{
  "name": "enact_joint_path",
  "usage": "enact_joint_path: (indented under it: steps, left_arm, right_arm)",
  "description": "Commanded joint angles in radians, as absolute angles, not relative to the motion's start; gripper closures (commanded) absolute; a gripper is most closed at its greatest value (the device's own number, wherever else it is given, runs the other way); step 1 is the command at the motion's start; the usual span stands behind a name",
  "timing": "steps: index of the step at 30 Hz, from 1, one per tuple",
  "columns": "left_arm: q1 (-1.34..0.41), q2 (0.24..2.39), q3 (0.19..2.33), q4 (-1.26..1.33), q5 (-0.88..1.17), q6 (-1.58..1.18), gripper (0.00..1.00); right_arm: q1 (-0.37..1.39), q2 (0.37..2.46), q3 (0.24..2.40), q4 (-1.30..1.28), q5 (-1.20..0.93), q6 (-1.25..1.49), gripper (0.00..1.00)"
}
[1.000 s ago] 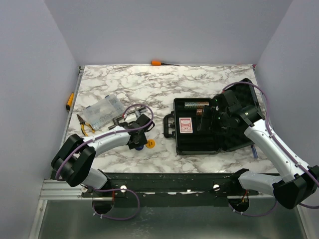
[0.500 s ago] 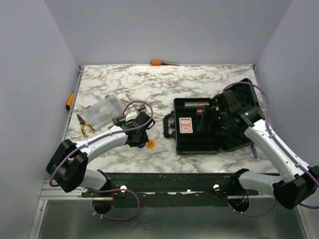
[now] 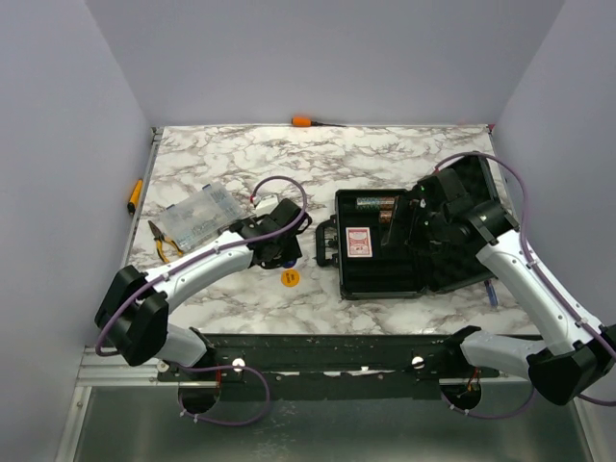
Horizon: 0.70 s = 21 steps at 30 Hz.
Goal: Pack up texas hold em set
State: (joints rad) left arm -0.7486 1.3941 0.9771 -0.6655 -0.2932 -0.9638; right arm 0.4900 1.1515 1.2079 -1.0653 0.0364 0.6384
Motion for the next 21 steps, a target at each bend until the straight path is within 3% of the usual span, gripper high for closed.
enact_joint_path:
  steps: [1, 21]
  left_arm:
    - [-0.775, 1.447, 1.055, -0.679, -0.266, -0.947, 0.58]
    - [-0.847, 1.709, 1.391, -0.680, -0.188, -0.878, 0.59]
  right_arm:
    - [0.495, 1.137, 1.260, -1.098, 0.055, 0.654, 0.03]
    - [0.495, 1.092, 1.406, -1.156, 0.180, 0.687, 0.03]
